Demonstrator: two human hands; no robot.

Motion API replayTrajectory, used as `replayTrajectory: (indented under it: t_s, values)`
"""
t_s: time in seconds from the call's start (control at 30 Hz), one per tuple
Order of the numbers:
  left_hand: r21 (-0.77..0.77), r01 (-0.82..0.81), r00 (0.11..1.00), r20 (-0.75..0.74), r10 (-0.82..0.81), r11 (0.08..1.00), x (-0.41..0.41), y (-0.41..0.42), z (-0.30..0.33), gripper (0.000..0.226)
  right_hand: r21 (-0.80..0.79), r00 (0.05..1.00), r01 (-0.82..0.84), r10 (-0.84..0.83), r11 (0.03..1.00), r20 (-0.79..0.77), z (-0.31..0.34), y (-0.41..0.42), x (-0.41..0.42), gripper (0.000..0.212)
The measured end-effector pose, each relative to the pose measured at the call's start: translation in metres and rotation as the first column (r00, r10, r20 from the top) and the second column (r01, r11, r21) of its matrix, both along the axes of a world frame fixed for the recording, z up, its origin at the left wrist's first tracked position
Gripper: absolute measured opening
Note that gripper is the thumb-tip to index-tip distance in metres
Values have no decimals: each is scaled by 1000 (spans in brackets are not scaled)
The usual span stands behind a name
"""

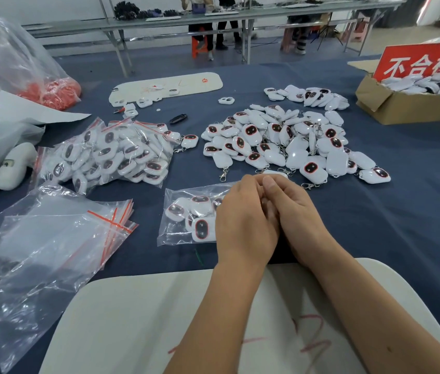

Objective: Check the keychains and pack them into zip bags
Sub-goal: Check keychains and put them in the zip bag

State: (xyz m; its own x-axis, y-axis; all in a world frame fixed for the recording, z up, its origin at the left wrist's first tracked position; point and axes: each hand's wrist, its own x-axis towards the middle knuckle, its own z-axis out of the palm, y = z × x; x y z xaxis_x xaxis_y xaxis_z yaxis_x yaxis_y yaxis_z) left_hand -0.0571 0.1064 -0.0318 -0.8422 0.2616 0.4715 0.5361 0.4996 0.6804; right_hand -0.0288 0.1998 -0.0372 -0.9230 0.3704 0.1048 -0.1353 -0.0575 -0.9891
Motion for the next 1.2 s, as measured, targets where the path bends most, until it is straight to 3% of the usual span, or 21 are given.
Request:
replayTrajectory:
  t_s: [0.2,0.33,0.63,0.83,0.97,1.1,1.2]
  values:
    - [-27,-39,998,44,40,999,-4,0,-5,20,20,999,24,-24,1000,42,-4,2,0,29]
    - [-14,-23,1000,-21,23,1000,-1,2,-4,6,26,999,21,-22,999,48,-3,2,0,30]
    - [-22,64,997,-48,-65,998,0,-1,0,18,-2,999,-12,12,1000,45,-1,0,1,31]
    - [-138,87,992,-76,-98,987,2,3,-3,21,12,999,11,-12,1000,51,-2,3,2,33]
    - [-52,143,986,-76,-147,988,2,2,-1,11,-21,996,78,-77,997,36,-6,5,-1,37]
    - [113,-8,1000,-5,9,994,-12,-17,10,15,-144,998,55,-54,988,15,-8,5,-5,46]
    - [-54,-201,978,40,203,978,-43,-53,10,16,-146,997,67,-60,987,52,-10,6,-7,39]
